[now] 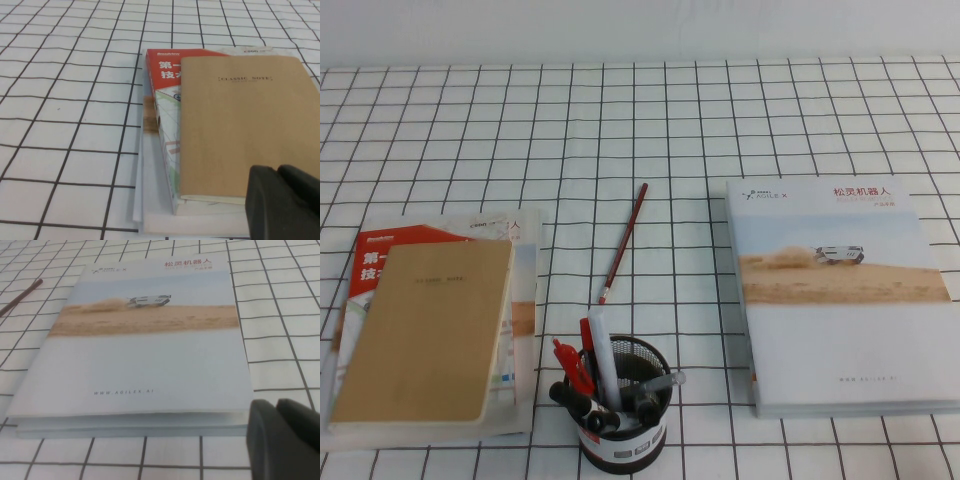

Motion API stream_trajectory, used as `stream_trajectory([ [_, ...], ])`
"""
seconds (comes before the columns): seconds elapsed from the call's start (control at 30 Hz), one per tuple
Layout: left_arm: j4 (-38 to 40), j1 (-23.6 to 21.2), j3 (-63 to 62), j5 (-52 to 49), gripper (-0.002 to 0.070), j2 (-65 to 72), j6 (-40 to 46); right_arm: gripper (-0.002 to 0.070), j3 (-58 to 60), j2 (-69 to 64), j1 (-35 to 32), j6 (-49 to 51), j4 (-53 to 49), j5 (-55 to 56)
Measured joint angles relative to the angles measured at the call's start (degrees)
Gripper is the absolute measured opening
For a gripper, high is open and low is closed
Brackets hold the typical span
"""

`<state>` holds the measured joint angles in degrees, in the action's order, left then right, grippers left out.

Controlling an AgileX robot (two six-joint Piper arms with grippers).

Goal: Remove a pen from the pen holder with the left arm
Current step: 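Take a marker out of the pen holder and lay it on the table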

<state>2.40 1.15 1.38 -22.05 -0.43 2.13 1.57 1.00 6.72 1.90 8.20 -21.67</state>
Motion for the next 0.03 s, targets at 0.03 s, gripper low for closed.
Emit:
stream_trajectory([
  [0.03,0.0,0.0,0.0,0.0,-0.0001,0.0,0.0,-0.0015,0.0,0.0,0.0,0.0,0.0,0.0],
])
